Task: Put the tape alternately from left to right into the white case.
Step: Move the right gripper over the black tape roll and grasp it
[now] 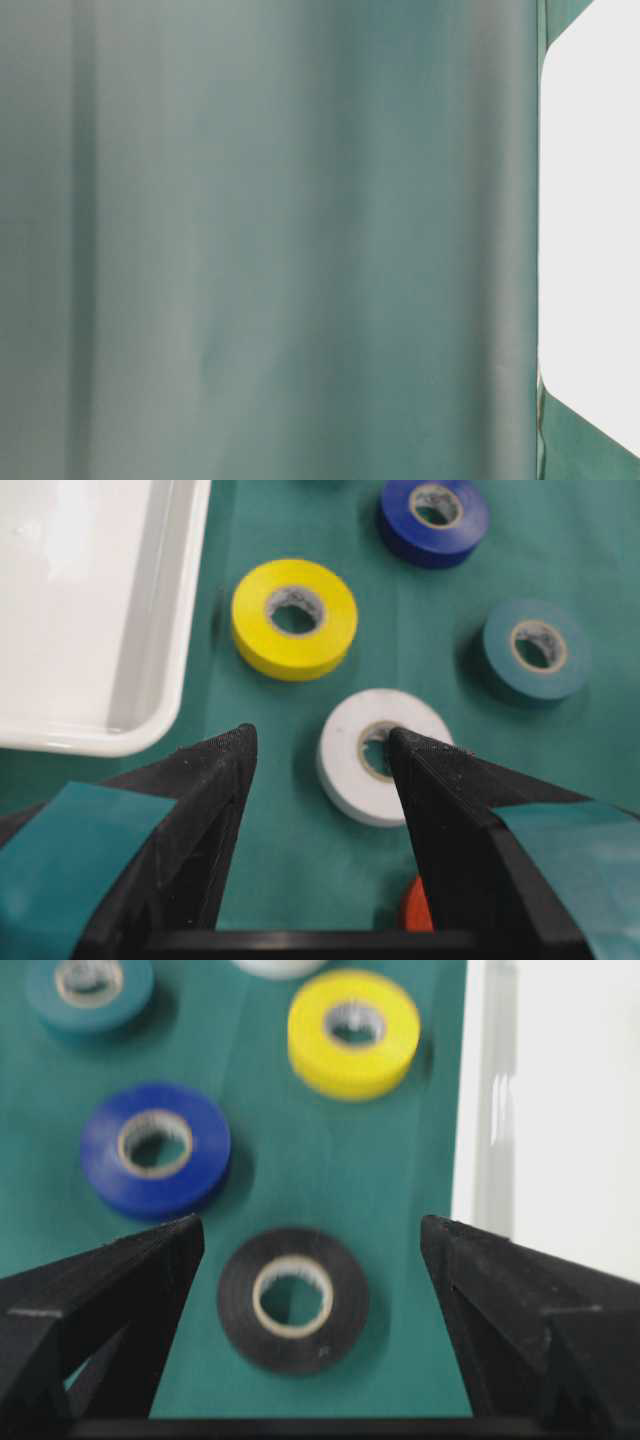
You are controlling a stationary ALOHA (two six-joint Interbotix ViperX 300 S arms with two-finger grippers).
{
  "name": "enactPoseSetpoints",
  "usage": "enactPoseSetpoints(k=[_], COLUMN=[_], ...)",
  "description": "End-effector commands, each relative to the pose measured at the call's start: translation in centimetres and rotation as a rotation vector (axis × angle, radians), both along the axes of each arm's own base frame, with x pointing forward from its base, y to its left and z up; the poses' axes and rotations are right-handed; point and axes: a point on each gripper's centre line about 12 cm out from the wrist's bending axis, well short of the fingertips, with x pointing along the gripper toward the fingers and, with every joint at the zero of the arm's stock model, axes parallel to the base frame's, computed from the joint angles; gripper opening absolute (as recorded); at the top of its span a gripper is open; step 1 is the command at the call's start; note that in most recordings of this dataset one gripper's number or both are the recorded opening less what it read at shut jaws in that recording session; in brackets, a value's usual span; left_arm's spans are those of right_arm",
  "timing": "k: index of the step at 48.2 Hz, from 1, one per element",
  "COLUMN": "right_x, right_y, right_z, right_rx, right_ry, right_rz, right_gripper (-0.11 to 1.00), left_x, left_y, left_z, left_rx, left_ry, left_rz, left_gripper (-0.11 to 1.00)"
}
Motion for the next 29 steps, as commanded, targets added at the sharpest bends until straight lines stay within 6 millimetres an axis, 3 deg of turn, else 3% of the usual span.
enactPoseSetpoints(k=[1, 29], right_x=[0.7, 3.9], right_y=[0.3, 2.3], right_z=[-0.2, -6.0], right_rx=[0.001, -0.029], right_ry=[0.006, 0.205], right_rz=[0.007, 0.067], right_gripper=[0.84, 0.84], left_x=[0.2, -0.2], left_y=[-0.1, 0.0], left_z=[0.6, -0.3], left_rx=[-0.003, -0.005], left_ry=[-0.029, -0.024], left_rz=[-0.002, 0.000], left_gripper=[0.59, 0.58])
